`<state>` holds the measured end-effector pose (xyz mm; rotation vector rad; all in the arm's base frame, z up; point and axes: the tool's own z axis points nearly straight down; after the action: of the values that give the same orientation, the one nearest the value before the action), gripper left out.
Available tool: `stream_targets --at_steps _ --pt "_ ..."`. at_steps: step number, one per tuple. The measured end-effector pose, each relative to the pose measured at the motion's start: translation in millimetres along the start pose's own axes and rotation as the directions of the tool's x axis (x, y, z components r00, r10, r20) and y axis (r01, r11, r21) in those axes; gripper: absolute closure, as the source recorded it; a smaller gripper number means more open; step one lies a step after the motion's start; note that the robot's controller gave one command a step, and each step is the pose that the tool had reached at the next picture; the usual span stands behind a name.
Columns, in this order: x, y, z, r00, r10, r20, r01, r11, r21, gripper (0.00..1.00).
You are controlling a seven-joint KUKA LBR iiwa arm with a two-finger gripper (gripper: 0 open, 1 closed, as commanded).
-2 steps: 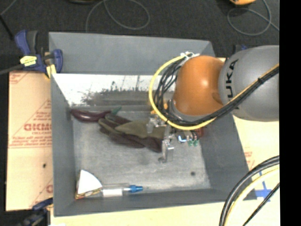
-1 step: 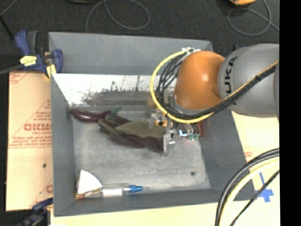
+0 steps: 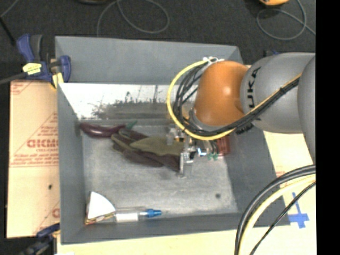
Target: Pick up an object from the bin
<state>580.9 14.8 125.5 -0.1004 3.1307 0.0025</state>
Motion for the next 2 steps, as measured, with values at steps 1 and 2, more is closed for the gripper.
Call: stream_targets --at_steps 1,2 --pt "22.8 -9.1 33.6 0.981 0.193 0.001 -0.193 0.981 0.002 1.0" --pt "22.8 -9.1 33.6 0.981 0.193 0.001 -0.193 0.981 0.001 1.0"
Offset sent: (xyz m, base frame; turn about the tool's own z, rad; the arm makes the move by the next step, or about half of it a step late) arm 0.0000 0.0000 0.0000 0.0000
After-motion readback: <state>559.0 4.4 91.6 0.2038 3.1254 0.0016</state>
